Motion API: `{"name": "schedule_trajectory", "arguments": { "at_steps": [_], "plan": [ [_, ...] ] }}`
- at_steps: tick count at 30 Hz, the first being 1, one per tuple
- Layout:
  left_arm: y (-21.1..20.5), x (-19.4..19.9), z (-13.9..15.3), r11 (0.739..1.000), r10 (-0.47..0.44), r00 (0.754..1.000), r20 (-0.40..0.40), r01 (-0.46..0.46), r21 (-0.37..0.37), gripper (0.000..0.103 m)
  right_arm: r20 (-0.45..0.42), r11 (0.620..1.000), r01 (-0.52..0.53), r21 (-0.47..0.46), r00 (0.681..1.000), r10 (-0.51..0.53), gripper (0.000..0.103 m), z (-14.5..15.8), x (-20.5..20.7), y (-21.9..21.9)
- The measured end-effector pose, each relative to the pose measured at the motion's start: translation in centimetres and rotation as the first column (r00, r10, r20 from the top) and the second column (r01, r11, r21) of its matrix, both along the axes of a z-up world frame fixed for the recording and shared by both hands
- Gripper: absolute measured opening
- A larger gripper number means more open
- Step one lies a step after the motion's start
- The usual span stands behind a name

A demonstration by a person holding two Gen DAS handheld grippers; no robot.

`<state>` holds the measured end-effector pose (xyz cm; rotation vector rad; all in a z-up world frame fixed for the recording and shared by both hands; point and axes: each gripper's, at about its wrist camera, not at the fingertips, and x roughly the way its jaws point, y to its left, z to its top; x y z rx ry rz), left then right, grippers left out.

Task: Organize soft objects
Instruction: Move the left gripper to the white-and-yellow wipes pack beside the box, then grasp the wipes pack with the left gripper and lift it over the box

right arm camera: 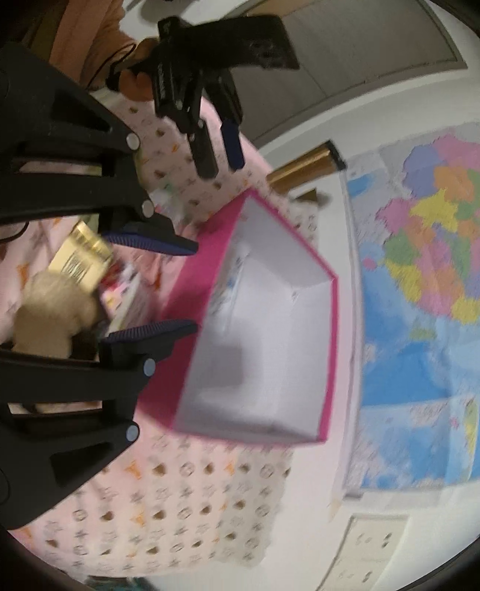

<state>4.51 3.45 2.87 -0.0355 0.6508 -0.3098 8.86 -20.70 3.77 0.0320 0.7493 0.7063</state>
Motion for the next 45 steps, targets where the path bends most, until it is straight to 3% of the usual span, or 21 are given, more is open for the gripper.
{"name": "schedule_trajectory", "arguments": {
  "at_steps": [7, 17, 21, 23, 26, 33, 34, 37, 41, 45],
  "plan": [
    [-3.9, 0.6, -2.4, 0.991, -0.113, 0.991, -0.066, 0.117, 0.067, 0.062, -0.058, 0.984, 0.062, -0.168, 0.996, -0.073, 0.038, -4.1, 0.1, -3.0],
    [-9.0, 2.5, -5.0, 0.951, -0.221, 0.965, -0.142, 0.246, 0.19, 0.062, -0.098, 0.948, -0.015, -0.318, 0.995, -0.017, 0.044, -7.8, 1.0, -2.7],
    [-10.1, 3.1, -5.7, 0.937, -0.244, 0.955, -0.17, 0.277, 0.211, 0.061, -0.078, 0.957, -0.018, -0.289, 0.997, -0.005, 0.044, -8.1, 1.8, -3.1],
    [-10.2, 3.7, -6.0, 0.938, -0.238, 0.953, -0.186, 0.276, 0.21, 0.059, -0.058, 0.965, -0.015, -0.264, 0.998, 0.0, 0.033, -8.0, 1.9, -3.3],
    [-10.0, 4.4, -6.0, 0.939, -0.238, 0.952, -0.192, 0.276, 0.206, 0.053, -0.035, 0.972, -0.002, -0.234, 0.999, -0.007, 0.029, -7.9, 2.2, -3.5],
    [-9.9, 6.8, -6.1, 0.943, -0.253, 0.939, -0.233, 0.293, 0.158, 0.027, -0.013, 0.989, 0.018, -0.147, 1.0, -0.02, 0.028, -8.2, 2.9, -4.2],
    [-9.9, 7.1, -6.2, 0.942, -0.263, 0.934, -0.243, 0.303, 0.145, 0.024, -0.009, 0.991, 0.021, -0.135, 1.0, -0.023, 0.024, -8.3, 2.9, -4.3],
    [-10.4, 7.4, -6.5, 0.934, -0.294, 0.921, -0.254, 0.333, 0.127, 0.024, -0.009, 0.992, 0.034, -0.121, 0.999, -0.035, 0.02, -8.4, 3.0, -4.4],
    [-10.6, 7.0, -6.3, 0.937, -0.284, 0.929, -0.236, 0.321, 0.139, 0.023, -0.007, 0.995, 0.038, -0.09, 0.999, -0.038, 0.016, -7.9, 2.7, -4.7],
    [-9.8, 6.7, -5.3, 0.95, -0.271, 0.938, -0.218, 0.297, 0.099, 0.023, 0.009, 0.998, 0.036, -0.053, 0.999, -0.036, 0.014, -6.3, 2.2, -4.9]
  ]
}}
